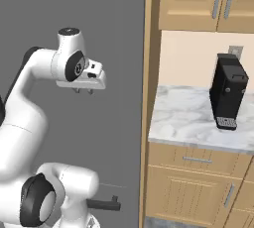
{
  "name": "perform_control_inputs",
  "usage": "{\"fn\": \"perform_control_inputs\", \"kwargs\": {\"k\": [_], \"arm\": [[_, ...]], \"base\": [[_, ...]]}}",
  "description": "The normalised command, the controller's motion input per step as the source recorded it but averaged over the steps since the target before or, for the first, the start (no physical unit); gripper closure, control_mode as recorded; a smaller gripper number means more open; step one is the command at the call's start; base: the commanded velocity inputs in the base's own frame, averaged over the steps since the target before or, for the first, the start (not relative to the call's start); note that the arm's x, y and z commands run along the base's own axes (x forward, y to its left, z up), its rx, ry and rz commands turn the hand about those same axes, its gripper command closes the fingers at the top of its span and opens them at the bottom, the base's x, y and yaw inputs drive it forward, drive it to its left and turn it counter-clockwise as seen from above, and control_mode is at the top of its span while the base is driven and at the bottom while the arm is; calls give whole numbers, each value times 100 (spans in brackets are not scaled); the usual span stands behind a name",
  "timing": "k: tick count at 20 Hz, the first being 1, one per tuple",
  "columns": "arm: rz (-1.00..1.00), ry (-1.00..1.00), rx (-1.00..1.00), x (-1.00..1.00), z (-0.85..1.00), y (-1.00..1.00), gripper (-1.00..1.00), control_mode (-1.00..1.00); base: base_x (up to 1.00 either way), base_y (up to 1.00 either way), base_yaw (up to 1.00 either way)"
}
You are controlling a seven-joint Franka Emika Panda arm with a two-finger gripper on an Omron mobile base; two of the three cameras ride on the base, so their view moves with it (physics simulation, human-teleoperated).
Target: Open the fridge, grab two sodas, and place both sodas inside the bowl with ice on the dining counter.
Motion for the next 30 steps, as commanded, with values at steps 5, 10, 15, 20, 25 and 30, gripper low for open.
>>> {"fn": "perform_control_inputs", "kwargs": {"k": [5,10,15,20,25,30], "arm": [[0,-1,0,-8,0,0,-100,100],[0,0,0,0,0,0,-100,100],[0,0,0,0,0,0,-100,100],[0,0,0,0,0,0,-100,100],[0,0,0,0,0,0,-100,100],[0,0,0,0,0,0,-100,100]], "base": [[-40,1,0],[-88,53,0],[-34,86,-7],[5,83,-17],[6,52,-22],[16,70,-25]]}}
